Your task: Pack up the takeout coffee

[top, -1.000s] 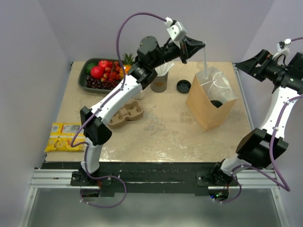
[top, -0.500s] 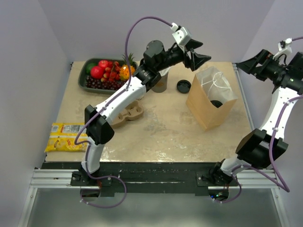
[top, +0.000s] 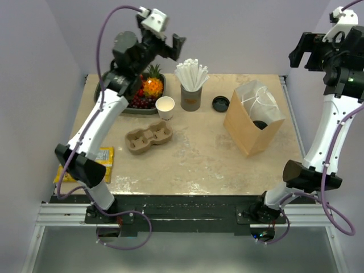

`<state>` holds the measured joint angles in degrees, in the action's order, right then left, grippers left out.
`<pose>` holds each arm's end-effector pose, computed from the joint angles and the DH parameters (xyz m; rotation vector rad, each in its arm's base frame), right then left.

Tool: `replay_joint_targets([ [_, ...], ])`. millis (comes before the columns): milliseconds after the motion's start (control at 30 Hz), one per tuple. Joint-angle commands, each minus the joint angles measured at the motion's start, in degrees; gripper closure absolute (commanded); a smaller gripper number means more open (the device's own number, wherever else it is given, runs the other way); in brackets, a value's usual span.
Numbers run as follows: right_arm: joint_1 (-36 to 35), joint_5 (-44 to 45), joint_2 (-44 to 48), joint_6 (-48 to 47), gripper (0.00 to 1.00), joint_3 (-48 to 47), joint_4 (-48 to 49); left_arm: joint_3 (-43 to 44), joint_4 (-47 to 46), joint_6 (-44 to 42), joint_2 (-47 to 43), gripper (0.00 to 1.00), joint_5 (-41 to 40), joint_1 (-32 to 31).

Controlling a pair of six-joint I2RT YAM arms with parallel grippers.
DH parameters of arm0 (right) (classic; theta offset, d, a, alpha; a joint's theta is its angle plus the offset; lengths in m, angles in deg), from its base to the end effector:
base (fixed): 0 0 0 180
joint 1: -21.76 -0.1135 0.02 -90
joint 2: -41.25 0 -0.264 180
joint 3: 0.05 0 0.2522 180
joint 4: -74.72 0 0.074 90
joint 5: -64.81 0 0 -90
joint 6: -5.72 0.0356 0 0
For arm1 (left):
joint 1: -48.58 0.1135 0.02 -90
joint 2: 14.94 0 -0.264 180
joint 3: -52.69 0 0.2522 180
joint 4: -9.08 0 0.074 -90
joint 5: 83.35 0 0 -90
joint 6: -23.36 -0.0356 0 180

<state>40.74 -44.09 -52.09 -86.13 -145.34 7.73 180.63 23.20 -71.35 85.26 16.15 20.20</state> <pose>0.2825 -0.0850 0.5477 0.0410 1.8186 0.0453 0.3456 -0.1934 0.5164 0.5186 1.2474 -0.4595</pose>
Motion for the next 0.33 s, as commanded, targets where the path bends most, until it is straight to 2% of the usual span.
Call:
replay_joint_targets([
  [0,-0.44,9.93,2.36,-4.56,0.01,0.82,-5.92,-7.18,5.95,-5.40,-9.12,0.00,-10.97,7.61],
  [167,-0.44,6.78,11.58,-5.62,0.01,15.75,2.41,-16.33,7.02,-1.62,-16.08,0.00,-13.97,14.93],
  [233,-0.52,4.05,13.62,-4.93,0.01,18.57,4.45,-19.50,6.76,-1.09,-17.76,0.00,-14.50,16.86],
  [300,-0.70,2.99,12.40,-3.35,0.01,17.45,4.19,-19.43,7.20,1.27,-17.94,0.00,-16.52,18.70],
])
